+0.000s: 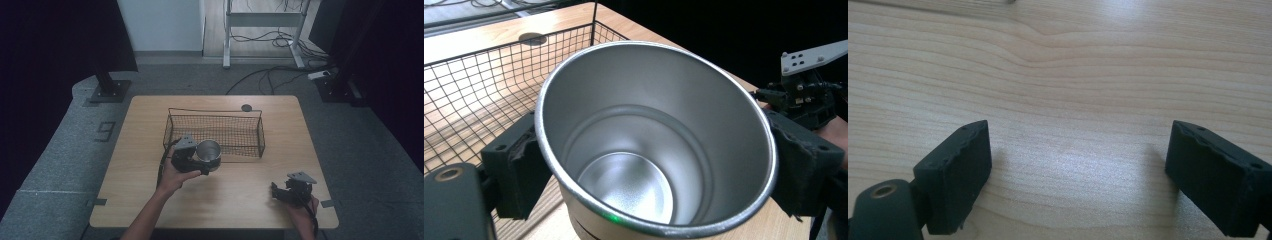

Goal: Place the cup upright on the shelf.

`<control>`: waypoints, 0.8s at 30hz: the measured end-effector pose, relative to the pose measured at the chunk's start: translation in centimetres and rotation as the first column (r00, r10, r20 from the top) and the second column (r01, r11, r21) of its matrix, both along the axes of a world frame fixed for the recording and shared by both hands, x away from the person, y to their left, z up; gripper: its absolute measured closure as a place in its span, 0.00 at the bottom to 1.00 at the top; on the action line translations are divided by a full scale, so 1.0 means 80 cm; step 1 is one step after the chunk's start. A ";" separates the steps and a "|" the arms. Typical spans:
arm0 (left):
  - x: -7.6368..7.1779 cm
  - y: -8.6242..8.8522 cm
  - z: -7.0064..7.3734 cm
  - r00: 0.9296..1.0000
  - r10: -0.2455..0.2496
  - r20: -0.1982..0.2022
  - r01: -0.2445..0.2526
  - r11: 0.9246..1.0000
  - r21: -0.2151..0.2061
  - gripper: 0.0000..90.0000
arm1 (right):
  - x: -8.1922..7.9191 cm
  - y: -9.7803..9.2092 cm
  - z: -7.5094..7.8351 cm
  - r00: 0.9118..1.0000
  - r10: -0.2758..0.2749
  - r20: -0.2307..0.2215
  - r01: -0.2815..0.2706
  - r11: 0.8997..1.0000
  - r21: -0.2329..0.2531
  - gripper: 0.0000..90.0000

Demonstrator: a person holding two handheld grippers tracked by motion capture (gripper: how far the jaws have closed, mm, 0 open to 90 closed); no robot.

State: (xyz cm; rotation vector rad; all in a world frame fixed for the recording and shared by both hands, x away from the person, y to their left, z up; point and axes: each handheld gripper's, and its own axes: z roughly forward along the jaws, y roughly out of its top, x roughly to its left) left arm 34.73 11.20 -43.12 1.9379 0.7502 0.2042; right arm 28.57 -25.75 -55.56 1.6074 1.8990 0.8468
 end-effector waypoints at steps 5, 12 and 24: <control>0.006 0.003 0.001 1.000 0.012 0.001 -0.012 1.000 0.001 0.13 | 0.000 0.000 0.000 1.000 0.000 0.000 0.000 1.000 0.000 0.12; 0.011 0.004 0.007 1.000 0.017 0.010 -0.017 1.000 0.001 0.13 | 0.000 0.000 0.000 1.000 0.000 0.002 0.000 1.000 0.000 0.12; 0.018 0.005 0.017 0.999 0.025 0.021 -0.025 1.000 0.003 0.13 | 0.000 0.000 0.000 1.000 -0.001 0.001 0.001 1.000 0.000 0.12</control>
